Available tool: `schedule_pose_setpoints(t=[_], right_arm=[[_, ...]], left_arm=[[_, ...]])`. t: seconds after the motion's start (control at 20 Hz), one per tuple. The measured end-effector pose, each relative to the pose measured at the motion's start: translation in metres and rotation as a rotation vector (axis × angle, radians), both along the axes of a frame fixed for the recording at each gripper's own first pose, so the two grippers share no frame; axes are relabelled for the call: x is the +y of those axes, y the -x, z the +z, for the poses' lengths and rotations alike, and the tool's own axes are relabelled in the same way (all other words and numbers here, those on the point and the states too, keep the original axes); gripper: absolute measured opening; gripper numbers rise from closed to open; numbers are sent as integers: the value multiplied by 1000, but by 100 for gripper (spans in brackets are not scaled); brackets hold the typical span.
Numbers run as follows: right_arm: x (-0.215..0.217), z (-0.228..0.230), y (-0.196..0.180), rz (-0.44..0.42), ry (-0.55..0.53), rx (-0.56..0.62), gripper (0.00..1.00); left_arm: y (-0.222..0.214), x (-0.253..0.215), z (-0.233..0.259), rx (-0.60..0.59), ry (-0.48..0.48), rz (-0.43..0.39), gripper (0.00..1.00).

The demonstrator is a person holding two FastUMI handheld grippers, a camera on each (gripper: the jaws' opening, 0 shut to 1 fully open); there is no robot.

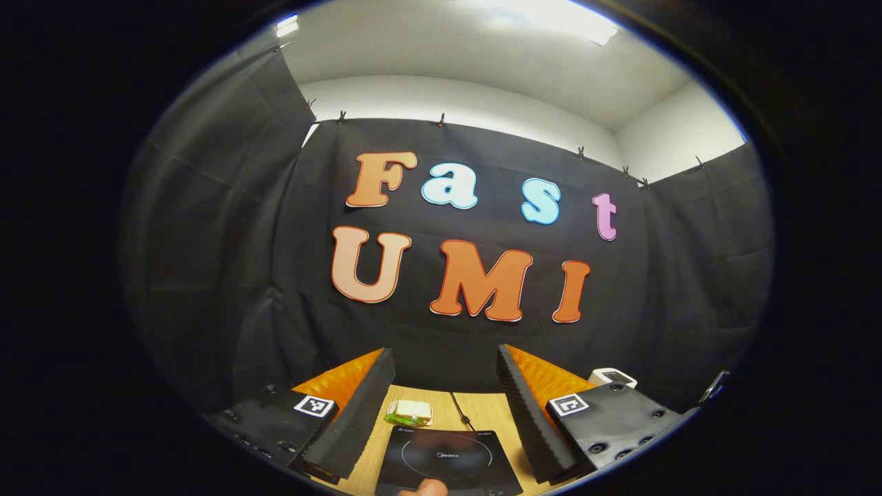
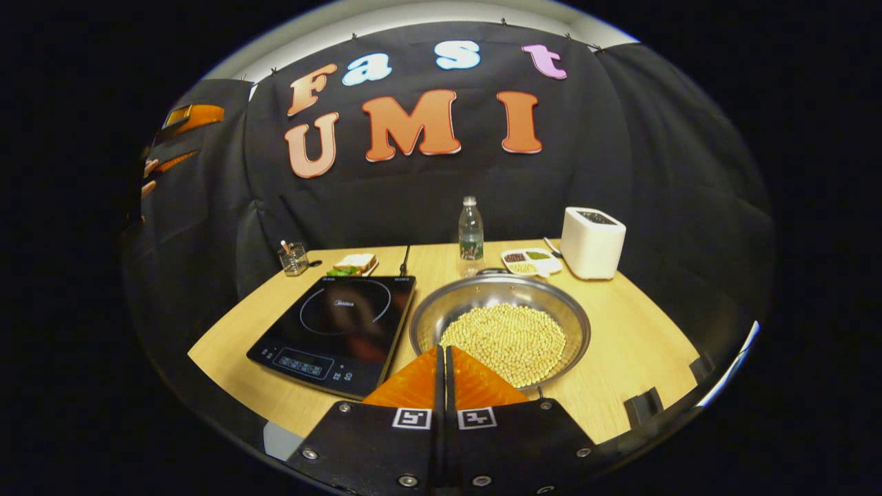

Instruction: First push the handle of the pot to place it horizontally, then grasp the pot with both hands and set it on the induction cooktop.

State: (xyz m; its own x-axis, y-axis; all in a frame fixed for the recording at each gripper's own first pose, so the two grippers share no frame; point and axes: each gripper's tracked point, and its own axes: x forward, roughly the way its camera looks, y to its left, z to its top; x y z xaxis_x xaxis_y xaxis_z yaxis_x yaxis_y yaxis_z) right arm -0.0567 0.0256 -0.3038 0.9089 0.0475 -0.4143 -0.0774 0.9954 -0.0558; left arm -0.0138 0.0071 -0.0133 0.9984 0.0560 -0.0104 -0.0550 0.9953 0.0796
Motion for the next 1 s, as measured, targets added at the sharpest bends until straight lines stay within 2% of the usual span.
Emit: schedule_pose_setpoints(t=[0.55, 0.7, 0.85, 1.0], right_arm=[[-8, -70, 7, -34, -26, 157, 0], [-22, -80, 0, -62, -8, 180, 0], [-17, -85, -2, -49, -73, 215, 0], [-21, -89, -4, -51, -65, 224, 0]], left_arm=[[-4, 4, -18, 36, 7, 3, 98], [-9, 5, -27, 58, 18, 9, 98], [-11, 3, -30, 68, 18, 8, 98], [-11, -3, -28, 62, 5, 1, 98]])
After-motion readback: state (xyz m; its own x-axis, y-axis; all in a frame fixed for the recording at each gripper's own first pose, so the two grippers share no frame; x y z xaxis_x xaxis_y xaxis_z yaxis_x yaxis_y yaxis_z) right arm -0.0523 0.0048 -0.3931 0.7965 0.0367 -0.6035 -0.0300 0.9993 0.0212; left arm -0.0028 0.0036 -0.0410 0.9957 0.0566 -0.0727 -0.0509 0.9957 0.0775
